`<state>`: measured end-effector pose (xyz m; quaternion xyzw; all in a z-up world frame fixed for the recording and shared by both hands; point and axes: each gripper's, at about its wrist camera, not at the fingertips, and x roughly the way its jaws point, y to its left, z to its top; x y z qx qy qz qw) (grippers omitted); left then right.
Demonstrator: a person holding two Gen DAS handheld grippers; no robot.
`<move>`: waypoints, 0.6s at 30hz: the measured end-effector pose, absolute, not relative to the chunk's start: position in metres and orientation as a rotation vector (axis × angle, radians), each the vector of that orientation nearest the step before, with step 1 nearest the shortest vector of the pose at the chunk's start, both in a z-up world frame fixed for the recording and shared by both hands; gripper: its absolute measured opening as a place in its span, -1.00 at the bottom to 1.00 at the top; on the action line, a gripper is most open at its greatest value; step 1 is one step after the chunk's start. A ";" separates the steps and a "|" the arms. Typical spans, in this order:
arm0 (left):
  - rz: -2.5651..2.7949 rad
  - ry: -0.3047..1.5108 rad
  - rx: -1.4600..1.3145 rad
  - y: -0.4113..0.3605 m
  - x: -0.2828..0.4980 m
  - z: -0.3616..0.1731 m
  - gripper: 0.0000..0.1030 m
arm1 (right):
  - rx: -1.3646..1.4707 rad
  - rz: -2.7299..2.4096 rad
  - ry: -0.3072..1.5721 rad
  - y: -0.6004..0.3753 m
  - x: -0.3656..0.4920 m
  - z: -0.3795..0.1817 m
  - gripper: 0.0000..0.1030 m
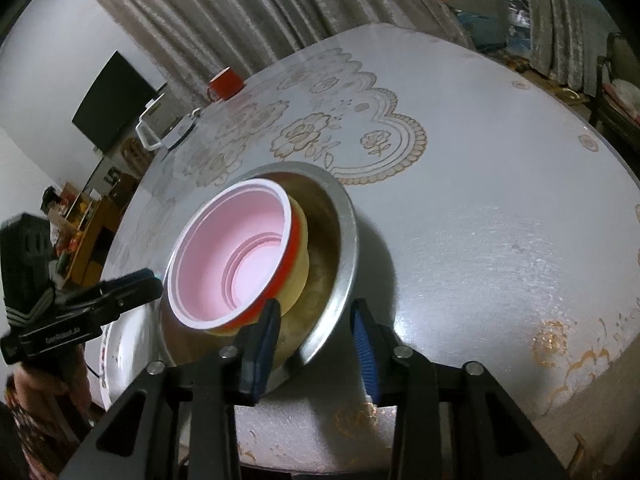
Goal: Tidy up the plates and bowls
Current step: 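Open both grippers and grasp the steel bowl rim with both grippers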
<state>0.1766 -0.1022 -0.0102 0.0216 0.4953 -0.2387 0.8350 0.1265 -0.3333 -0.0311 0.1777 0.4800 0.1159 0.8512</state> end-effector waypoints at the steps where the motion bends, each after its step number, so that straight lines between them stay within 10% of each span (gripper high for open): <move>1: -0.512 1.053 0.075 -0.107 0.177 -0.011 0.00 | 0.373 0.252 1.015 -0.332 0.128 -0.033 -0.50; 18: -0.603 1.141 0.022 -0.123 0.187 -0.026 -0.20 | 0.427 0.273 1.014 -0.345 0.158 -0.047 -0.61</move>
